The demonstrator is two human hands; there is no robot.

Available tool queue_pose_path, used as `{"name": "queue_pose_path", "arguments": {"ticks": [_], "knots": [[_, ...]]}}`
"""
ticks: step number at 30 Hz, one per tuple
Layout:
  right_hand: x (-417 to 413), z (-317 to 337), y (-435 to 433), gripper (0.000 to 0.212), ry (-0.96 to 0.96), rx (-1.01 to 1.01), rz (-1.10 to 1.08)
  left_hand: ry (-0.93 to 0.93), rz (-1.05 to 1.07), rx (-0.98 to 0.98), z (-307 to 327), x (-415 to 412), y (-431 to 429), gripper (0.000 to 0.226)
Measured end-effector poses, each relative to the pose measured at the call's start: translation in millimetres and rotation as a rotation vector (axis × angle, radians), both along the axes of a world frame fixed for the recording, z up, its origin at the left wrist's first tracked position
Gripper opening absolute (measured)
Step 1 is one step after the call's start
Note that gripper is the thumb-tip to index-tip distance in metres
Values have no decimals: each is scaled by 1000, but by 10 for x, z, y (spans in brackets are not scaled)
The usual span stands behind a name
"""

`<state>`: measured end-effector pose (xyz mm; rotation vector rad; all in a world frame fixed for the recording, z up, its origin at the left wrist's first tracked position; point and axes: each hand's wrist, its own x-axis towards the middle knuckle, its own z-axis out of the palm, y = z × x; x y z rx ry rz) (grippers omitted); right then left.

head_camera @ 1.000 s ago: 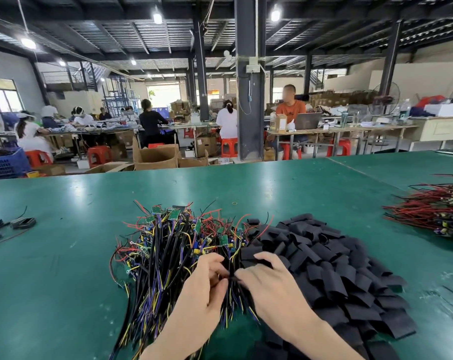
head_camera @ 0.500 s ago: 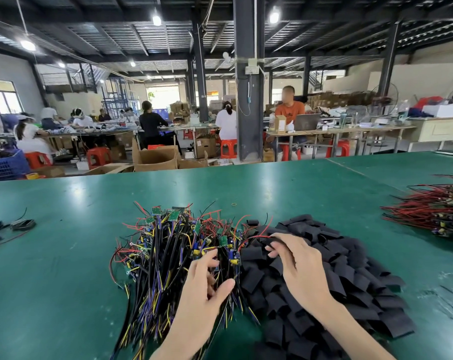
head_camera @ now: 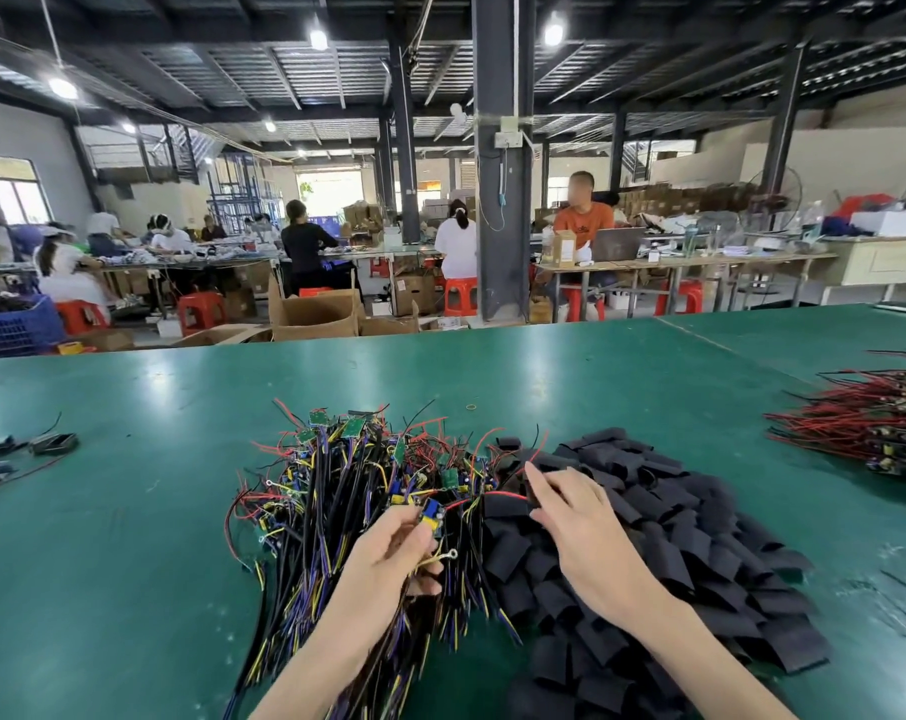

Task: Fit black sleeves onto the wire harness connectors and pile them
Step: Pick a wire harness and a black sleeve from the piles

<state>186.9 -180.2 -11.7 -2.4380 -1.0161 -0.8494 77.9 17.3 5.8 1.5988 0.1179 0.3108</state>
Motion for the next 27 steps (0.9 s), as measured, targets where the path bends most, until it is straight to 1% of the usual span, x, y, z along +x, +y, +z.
{"name": "queue_pose_path", "arguments": {"ticks": [2,4,7,11,13,15,18,21,25,27], "knots": [[18,-16,3,48,-98,-43,-8,48,-49,86,-4,-4,60,11],[26,-11,-7,54,-108,-54,10,91,-69,200,-13,-6,104,12],[16,-7,-18,60,-55,-89,15,110,-36,217,-31,12,123,16],[-58,-12,13,59,74,-224,67,13,65,328,-29,4,71,10],[-89,-36,31,59,120,-234,124,-36,98,348,-23,-1,58,5],[-145,-6,65,58,132,-194,180,-67,95,373,-17,-8,43,3],[-229,54,139,55,103,-65,272,-90,73,397,-19,-21,3,4],[-300,65,180,58,171,68,348,-107,67,398,-37,-28,-25,10],[-337,52,191,57,256,208,351,-134,61,391,-36,-30,-35,12],[-331,49,195,57,279,237,340,-143,52,390,-27,-33,-31,12]]}}
